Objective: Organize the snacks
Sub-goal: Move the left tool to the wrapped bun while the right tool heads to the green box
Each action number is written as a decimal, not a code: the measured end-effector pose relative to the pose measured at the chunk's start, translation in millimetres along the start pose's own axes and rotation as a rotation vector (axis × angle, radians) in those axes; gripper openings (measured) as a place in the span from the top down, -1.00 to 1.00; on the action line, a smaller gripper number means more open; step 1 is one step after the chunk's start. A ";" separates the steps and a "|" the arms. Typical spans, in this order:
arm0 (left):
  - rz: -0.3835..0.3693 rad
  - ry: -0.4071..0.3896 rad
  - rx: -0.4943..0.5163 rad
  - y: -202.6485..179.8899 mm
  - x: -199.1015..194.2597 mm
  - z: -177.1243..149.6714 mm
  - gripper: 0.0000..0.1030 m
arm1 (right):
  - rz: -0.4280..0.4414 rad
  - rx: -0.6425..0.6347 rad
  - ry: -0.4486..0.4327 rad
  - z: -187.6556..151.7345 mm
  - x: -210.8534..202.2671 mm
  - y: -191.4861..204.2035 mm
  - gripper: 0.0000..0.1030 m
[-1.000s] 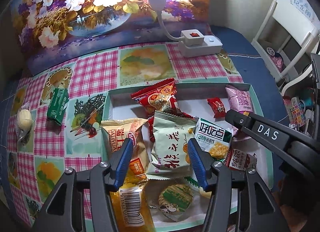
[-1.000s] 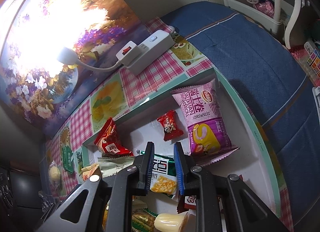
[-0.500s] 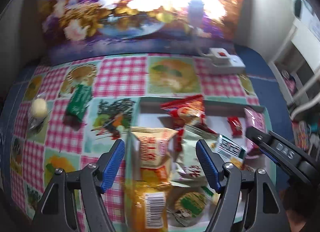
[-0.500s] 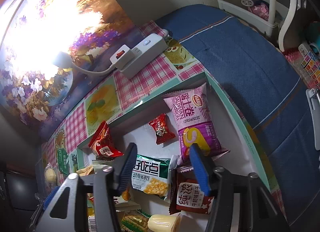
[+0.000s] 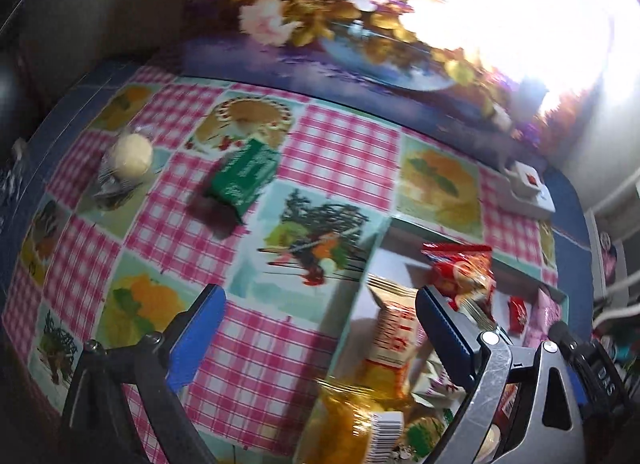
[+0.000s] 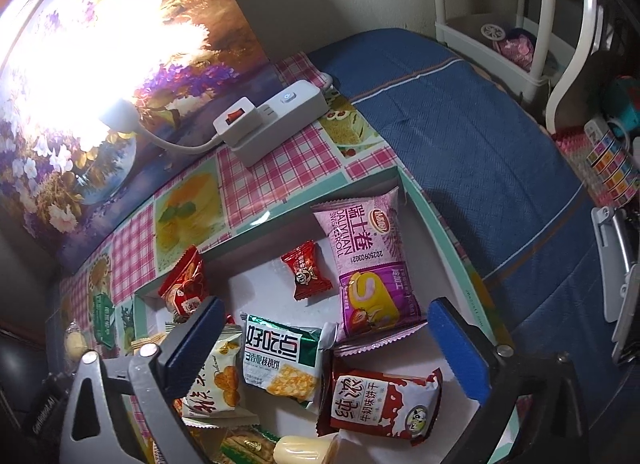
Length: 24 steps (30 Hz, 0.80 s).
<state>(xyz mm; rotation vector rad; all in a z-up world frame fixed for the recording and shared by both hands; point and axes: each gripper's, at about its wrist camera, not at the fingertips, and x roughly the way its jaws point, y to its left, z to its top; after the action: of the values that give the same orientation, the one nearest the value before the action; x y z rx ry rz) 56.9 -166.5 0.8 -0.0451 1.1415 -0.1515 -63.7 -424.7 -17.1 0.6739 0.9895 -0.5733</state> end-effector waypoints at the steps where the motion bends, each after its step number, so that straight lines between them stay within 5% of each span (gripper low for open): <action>1: 0.003 -0.001 -0.013 3.6 0.4 1.1 -0.86 | -0.008 -0.008 -0.005 -0.5 -1.3 1.4 -1.00; 24: 0.038 -0.037 -0.125 52.0 -10.5 16.6 -0.86 | 0.046 -0.132 -0.065 -15.7 -25.6 62.2 -1.00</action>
<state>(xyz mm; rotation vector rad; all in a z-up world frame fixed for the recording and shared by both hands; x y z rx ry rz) 72.7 -114.2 11.4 -0.1368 1.1127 -0.0450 -39.6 -368.5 15.1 0.5563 0.9398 -0.4825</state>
